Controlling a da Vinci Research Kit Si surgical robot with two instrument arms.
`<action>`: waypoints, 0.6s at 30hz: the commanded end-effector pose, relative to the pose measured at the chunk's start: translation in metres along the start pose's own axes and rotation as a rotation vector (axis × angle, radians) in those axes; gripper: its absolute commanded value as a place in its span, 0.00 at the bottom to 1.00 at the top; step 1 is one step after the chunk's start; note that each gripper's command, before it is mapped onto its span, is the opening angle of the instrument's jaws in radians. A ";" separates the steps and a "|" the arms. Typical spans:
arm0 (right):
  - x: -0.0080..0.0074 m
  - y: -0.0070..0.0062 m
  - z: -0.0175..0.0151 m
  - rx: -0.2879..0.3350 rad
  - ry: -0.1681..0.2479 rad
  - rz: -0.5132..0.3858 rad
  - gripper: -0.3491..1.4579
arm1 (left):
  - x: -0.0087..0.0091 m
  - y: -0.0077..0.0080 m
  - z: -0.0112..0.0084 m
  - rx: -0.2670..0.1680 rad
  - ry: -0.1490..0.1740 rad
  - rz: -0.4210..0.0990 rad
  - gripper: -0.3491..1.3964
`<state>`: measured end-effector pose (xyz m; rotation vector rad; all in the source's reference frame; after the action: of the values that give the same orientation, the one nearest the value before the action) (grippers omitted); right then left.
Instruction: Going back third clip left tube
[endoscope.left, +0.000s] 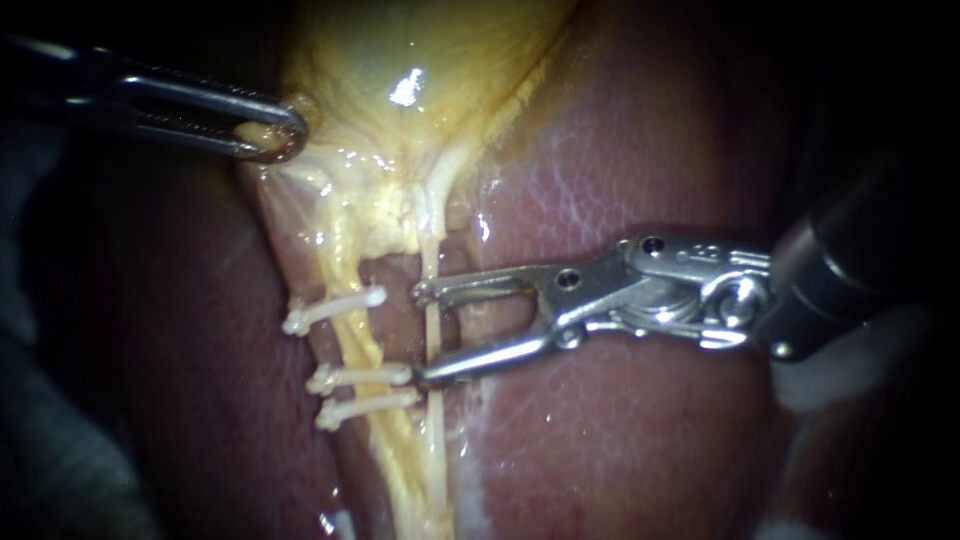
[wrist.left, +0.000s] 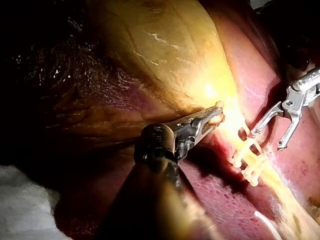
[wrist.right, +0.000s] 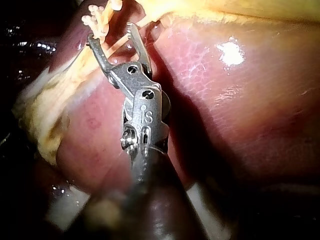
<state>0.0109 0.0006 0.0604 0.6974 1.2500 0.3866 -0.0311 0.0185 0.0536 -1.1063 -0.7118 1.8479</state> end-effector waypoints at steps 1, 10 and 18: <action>-0.0001 -0.0002 -0.0004 -0.005 -0.009 -0.015 0.46 | 0.0000 0.0000 0.0000 0.000 0.000 0.000 0.00; 0.0001 -0.0029 -0.0050 -0.068 -0.114 -0.186 0.46 | 0.0000 -0.0001 0.0000 -0.001 0.000 0.000 0.00; 0.0016 -0.0036 -0.0096 -0.125 -0.134 -0.263 0.47 | 0.0000 -0.0003 0.0002 0.000 0.000 0.001 0.00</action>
<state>0.0014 0.0018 0.0552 0.4270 1.1596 0.1929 -0.0312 0.0187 0.0539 -1.1074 -0.7118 1.8486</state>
